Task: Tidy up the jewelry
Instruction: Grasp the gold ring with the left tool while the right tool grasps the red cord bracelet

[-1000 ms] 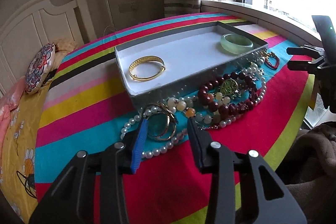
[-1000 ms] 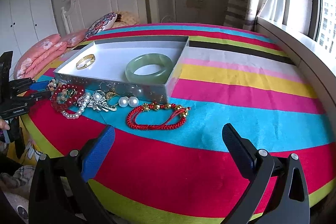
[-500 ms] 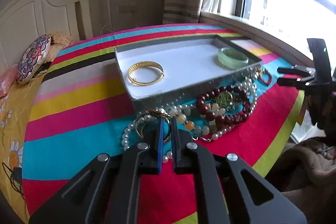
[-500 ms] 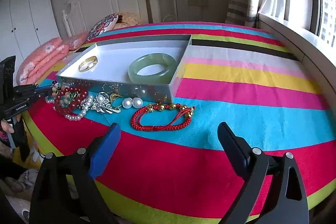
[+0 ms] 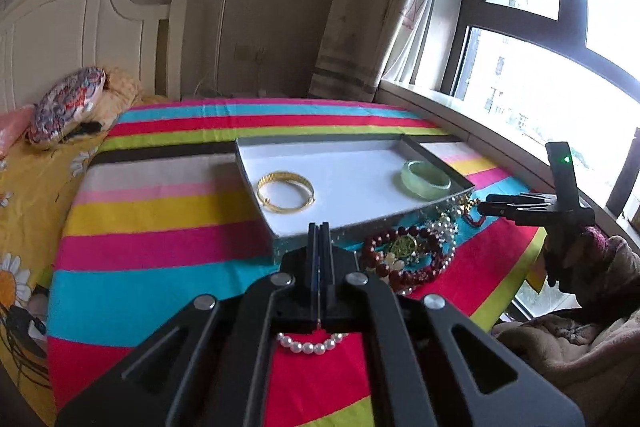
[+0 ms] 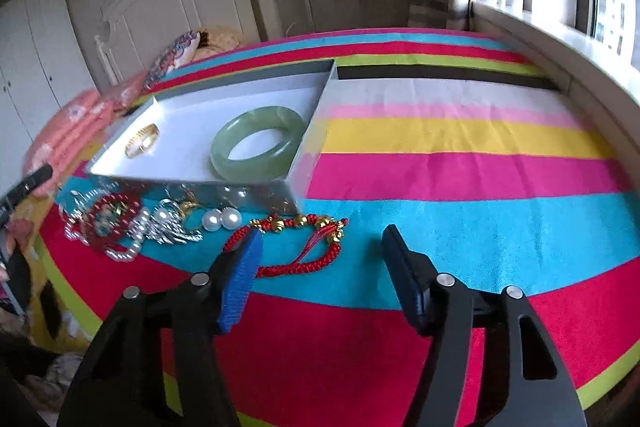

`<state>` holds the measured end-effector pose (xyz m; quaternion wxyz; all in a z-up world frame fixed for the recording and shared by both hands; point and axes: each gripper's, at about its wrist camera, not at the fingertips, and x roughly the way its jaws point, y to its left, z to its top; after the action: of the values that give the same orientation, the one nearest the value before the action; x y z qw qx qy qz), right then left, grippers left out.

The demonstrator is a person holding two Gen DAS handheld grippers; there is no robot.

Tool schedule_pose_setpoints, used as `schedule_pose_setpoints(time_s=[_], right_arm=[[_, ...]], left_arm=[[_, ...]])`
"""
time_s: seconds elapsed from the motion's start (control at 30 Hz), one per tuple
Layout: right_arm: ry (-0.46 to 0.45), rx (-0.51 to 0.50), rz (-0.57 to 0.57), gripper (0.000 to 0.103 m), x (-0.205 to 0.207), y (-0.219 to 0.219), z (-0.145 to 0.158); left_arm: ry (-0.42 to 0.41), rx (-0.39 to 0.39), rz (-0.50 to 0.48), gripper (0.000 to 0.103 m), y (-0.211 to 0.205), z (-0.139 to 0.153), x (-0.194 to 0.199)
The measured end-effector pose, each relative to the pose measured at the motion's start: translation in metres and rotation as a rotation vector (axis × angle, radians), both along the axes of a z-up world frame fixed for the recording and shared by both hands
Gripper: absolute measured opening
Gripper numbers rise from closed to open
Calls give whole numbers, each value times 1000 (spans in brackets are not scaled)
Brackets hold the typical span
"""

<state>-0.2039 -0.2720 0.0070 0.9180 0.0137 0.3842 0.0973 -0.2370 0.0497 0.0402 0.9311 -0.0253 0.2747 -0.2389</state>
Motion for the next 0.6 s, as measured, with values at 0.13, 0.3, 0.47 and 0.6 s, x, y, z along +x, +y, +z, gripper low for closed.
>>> schedule_pose_setpoints(time_s=[0.13, 0.3, 0.47, 0.6], right_arm=[[-25, -97, 14, 32, -3, 12, -1], [-30, -147, 18, 9, -10, 6, 2], [-48, -142, -22, 9, -17, -7, 1], [-90, -128, -38, 9, -19, -11, 7]], left_arm=[[57, 9, -12, 15, -3, -13, 5], [72, 27, -9, 56, -5, -20, 4], [94, 62, -7, 57, -7, -28, 6], [83, 104, -19, 47, -16, -34, 5]])
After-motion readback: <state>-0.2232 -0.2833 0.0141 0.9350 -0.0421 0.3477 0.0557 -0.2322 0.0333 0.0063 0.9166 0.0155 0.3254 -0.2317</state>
